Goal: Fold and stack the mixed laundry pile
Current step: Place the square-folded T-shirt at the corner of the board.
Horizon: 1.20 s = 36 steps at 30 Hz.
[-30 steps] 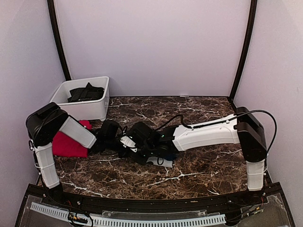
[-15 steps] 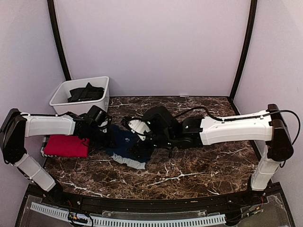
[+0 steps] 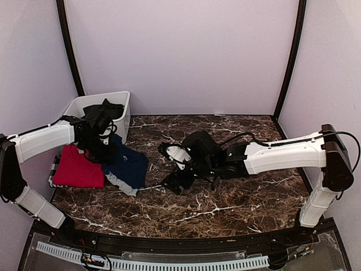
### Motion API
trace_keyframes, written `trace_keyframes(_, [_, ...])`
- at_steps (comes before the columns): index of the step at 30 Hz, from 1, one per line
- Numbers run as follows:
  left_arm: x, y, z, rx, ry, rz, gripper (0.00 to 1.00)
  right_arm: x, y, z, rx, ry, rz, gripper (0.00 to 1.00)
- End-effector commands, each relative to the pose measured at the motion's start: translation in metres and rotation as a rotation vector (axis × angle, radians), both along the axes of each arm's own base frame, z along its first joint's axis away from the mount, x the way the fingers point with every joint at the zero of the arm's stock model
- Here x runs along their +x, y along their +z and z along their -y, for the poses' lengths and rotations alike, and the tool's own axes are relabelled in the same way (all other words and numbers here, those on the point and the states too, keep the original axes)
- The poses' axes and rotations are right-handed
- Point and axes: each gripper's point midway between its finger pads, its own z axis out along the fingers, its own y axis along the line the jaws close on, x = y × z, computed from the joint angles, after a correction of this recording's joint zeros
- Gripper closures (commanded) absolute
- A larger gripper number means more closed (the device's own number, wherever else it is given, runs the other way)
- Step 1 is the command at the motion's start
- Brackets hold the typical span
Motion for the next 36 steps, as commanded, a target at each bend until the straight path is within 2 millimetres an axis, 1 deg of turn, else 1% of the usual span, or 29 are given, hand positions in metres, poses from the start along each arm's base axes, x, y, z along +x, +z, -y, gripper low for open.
trace_keyframes(1, [-0.004,0.035,-0.035,0.100,-0.001,0.053,1.00,0.002,0.023,-0.005,0.086,0.009,0.016,0.01])
trace_keyframes(5, [-0.002,0.048,-0.050,0.121,0.015,0.074,1.00,0.004,0.019,-0.005,0.082,0.007,0.011,0.01])
trace_keyframes(14, [0.001,0.069,-0.069,0.150,0.014,0.126,1.00,0.006,0.018,-0.005,0.082,0.005,0.008,0.01])
trace_keyframes(19, [0.003,0.084,-0.072,0.142,0.003,0.162,1.00,0.008,0.017,-0.005,0.080,0.003,0.008,0.01])
trace_keyframes(23, [0.006,0.090,-0.076,0.144,0.010,0.173,1.00,0.010,0.015,-0.006,0.079,0.002,0.007,0.02])
trace_keyframes(26, [0.007,0.090,-0.085,0.146,0.027,0.174,1.00,0.010,0.014,-0.007,0.075,0.002,0.006,0.01])
trace_keyframes(29, [0.006,0.080,-0.094,0.156,0.038,0.148,1.00,0.010,0.012,-0.007,0.071,0.002,0.004,0.01])
trace_keyframes(31, [0.006,0.071,-0.104,0.181,0.058,0.130,1.00,0.011,0.012,-0.006,0.074,0.000,0.004,0.01])
trace_keyframes(33, [0.009,0.065,-0.117,0.233,0.086,0.129,1.00,0.012,0.012,-0.006,0.072,-0.001,0.005,0.01])
trace_keyframes(36, [0.015,0.059,-0.129,0.278,0.120,0.111,1.00,0.012,0.012,-0.006,0.072,-0.001,0.006,0.01])
